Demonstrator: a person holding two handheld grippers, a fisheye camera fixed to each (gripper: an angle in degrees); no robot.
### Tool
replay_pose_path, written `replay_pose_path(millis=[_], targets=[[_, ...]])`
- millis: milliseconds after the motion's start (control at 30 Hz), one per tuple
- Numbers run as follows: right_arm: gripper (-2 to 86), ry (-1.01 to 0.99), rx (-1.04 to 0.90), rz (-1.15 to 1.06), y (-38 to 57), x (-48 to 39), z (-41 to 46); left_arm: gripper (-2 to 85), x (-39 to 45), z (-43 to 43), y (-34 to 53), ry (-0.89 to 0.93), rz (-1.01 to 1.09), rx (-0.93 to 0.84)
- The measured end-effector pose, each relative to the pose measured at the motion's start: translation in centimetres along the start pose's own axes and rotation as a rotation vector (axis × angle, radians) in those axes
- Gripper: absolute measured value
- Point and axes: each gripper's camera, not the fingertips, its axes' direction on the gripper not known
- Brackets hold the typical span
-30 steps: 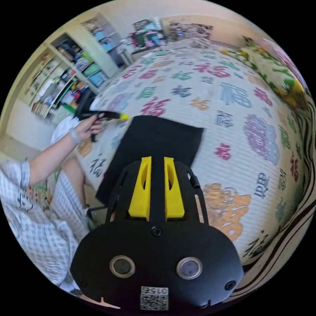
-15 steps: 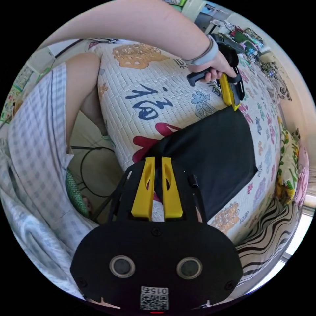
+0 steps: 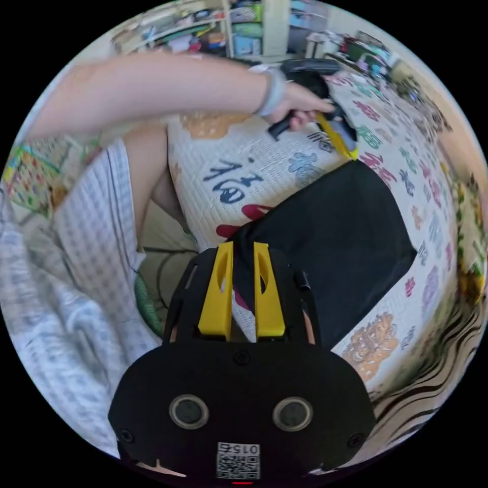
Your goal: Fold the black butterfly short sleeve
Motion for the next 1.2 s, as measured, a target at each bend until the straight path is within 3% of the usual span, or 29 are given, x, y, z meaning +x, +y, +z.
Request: replay_pose_path(millis=[167, 300, 467, 967, 1200], targets=[[7.9, -0.154, 0.318, 0.313, 2.9, 14.2, -6.6, 8.7, -0.9, -2.8, 2.1, 0.039, -0.016, 0.034], [8.8, -0.135, 0.328, 0.415, 4.4, 23.1, -7.1, 9.8, -1.6, -2.8, 2.3, 0.08, -0.023, 0.031], [11.2, -0.39, 0.307, 0.48, 5.7, 32.6, -4.6, 10.5, -2.3, -2.8, 2.3, 0.191, -0.011, 0.061], [6.8, -0.91, 0.342, 0.526, 8.5, 42.9, -0.7, 6.1, -1.6, -0.3, 3.5, 0.432, 0.023, -0.058], [3.1, -0.776, 0.35, 0.437, 8.8, 43.3, -4.0, 0.4, 1.7, -1.2, 3.9, 0.393, 0.111, -0.067]])
